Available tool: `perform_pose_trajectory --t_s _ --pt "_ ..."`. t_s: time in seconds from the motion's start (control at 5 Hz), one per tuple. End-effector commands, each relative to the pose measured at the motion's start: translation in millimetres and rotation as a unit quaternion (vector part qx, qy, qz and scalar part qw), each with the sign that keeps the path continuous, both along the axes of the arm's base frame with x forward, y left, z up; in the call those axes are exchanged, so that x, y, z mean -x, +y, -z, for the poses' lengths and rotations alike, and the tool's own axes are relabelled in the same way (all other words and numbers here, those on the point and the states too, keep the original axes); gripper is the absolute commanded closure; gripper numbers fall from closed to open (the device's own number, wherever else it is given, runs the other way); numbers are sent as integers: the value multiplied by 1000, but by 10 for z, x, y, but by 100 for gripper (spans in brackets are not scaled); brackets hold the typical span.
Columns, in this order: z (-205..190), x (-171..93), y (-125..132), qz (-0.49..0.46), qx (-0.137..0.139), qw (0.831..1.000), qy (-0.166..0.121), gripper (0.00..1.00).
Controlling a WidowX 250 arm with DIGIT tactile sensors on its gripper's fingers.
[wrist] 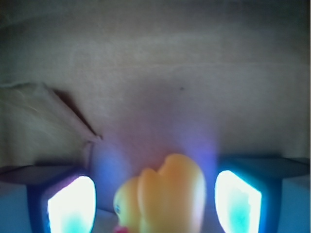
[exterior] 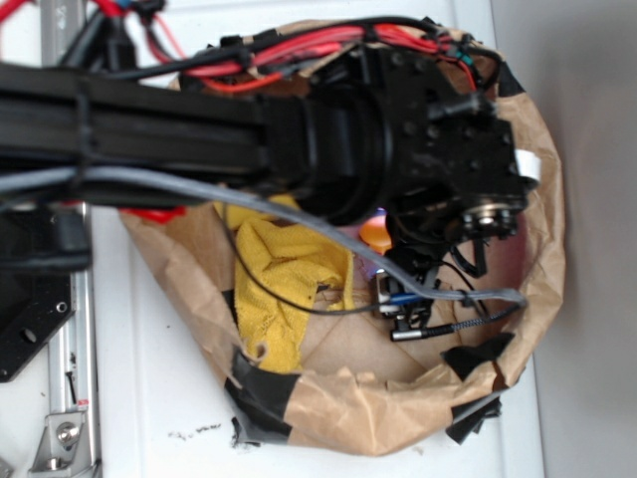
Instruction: Grab the yellow duck.
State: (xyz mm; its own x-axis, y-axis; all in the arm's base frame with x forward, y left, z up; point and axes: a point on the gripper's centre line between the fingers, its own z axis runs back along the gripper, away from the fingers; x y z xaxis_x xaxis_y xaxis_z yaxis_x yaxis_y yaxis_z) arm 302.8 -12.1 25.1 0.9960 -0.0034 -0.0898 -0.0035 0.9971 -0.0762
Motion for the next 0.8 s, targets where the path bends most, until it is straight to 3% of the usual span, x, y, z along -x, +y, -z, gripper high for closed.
perform_pose_trajectory --t_s 0.0,0.2,0.4,0.6 --pt "-300 -5 56 -22 -37 999 -7 100" --pt "-777 -38 144 -11 -87 991 -98 100" --pt "-1286 90 260 1 -76 981 -178 100" --pt "-1772 316 224 -66 -47 975 -205 100"
